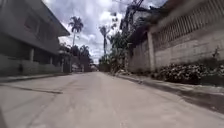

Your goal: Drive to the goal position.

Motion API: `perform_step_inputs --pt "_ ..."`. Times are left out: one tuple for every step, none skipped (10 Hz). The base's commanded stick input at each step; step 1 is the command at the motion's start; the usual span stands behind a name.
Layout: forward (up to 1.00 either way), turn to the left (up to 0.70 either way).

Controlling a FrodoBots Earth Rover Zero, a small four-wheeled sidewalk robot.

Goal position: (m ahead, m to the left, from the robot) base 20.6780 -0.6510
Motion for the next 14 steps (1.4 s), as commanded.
perform_step_inputs --pt "0.5 -0.07" --pt "0.5 -0.07" --pt "0.5 -0.07" --pt "0.5 -0.08" --pt "0.5 -0.08" --pt "0.5 -0.07" --pt "0.5 -0.07" --pt "0.5 -0.07" --pt "0.5 -0.07" --pt "0.5 -0.07" --pt "0.5 -0.06" --pt "0.5 -0.06" --pt "0.5 -0.06" --pt "0.5 -0.06"
